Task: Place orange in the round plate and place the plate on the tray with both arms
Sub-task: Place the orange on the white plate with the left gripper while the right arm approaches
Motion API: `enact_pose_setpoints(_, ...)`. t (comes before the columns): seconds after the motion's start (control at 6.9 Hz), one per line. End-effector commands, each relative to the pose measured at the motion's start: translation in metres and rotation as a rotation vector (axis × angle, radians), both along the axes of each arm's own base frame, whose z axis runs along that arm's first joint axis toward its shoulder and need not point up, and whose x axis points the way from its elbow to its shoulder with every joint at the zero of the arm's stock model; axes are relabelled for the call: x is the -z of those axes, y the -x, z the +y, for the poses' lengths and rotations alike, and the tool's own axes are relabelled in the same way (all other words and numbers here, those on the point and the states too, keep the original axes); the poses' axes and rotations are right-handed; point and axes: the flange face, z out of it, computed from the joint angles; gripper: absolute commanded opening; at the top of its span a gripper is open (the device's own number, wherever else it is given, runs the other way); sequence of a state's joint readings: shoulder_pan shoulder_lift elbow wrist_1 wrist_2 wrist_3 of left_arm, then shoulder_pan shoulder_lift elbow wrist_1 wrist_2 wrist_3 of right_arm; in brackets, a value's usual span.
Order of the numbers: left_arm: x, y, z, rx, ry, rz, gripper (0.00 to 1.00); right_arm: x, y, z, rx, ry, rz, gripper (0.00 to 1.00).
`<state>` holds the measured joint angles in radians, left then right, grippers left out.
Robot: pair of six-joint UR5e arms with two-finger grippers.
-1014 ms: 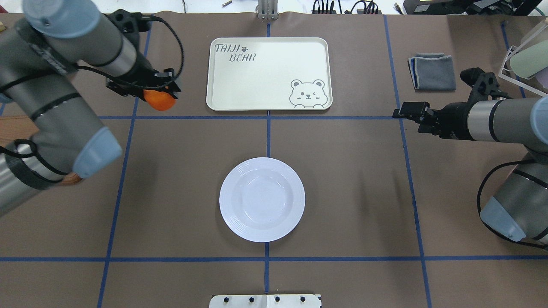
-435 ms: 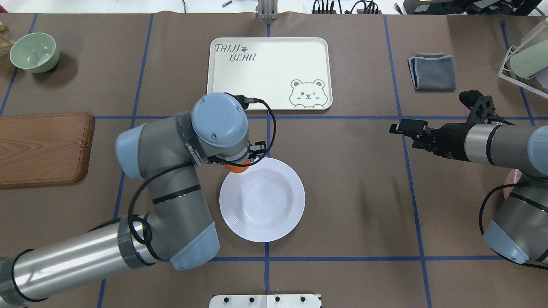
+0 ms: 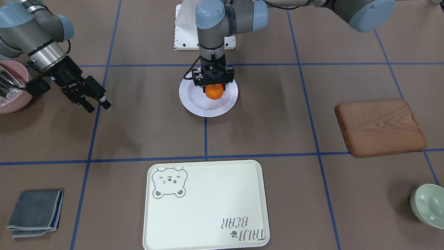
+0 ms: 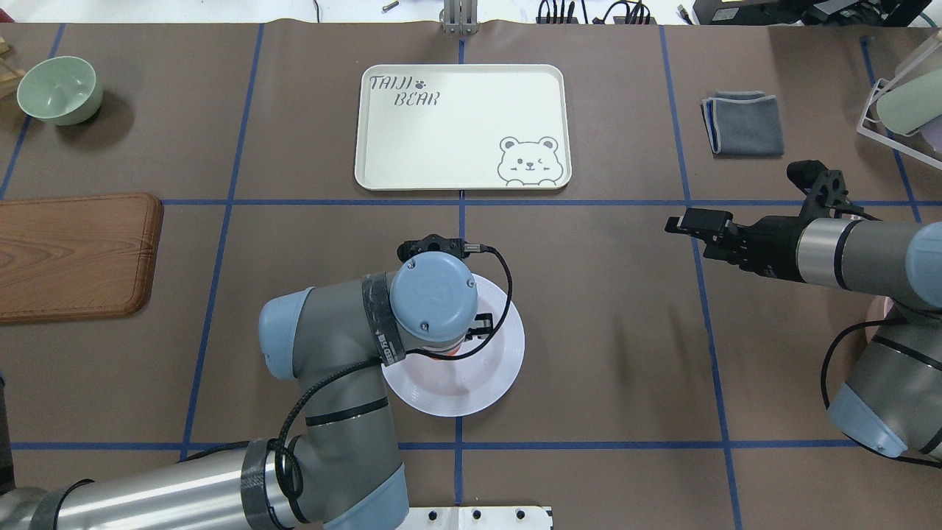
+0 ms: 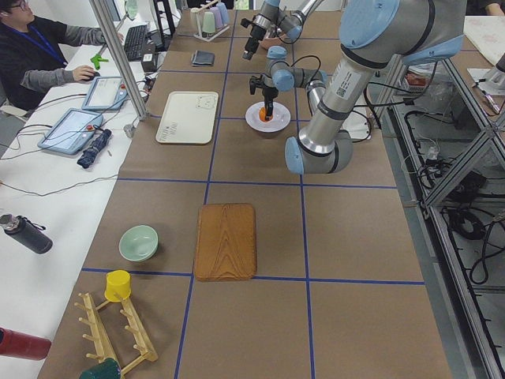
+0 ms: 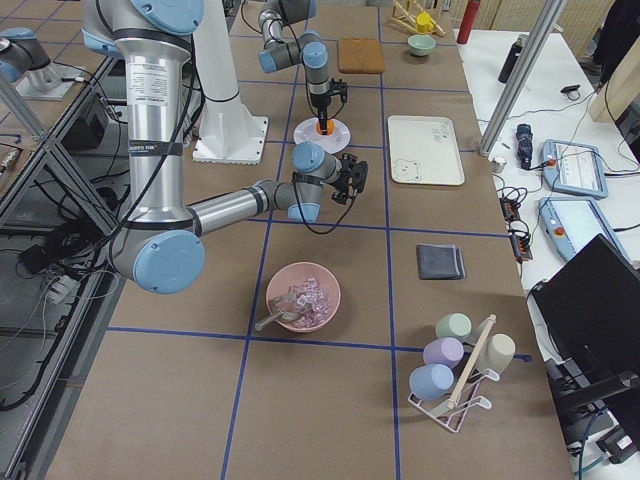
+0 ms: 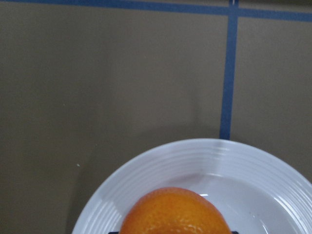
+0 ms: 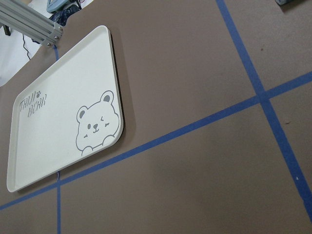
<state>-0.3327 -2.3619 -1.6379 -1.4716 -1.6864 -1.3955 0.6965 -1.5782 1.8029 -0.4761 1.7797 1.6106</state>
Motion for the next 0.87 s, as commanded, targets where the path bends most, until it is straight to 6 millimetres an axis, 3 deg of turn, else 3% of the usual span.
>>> enact_pose_setpoints(0.0,-0.008,-0.015,0.017,-0.022,-0.017,0.005,0.77,0.003,0.004,0.001,0.005,-0.003,-0.005,1.00)
enact_pose_setpoints(0.14,-0.007,-0.016,0.015,-0.008,-0.034,0.013,0.98,0.007,0.006,0.002,0.010,-0.008,-0.012,1.00)
enact_pose_setpoints(0.29,-0.001,-0.012,0.012,0.001,-0.054,0.035,0.98,0.008,0.008,0.003,0.013,-0.010,-0.013,1.00)
enact_pose_setpoints(0.43,0.016,0.009,0.000,-0.001,-0.092,0.068,0.98,0.016,0.015,0.004,0.014,-0.023,-0.024,1.00)
enact_pose_setpoints(0.58,0.035,0.056,-0.030,-0.004,-0.178,0.099,0.98,0.017,0.025,0.010,-0.011,-0.027,-0.022,1.00)
enact_pose_setpoints(0.72,-0.002,0.115,-0.074,-0.036,-0.176,0.085,0.98,0.024,0.035,0.018,-0.022,0.005,-0.053,1.00)
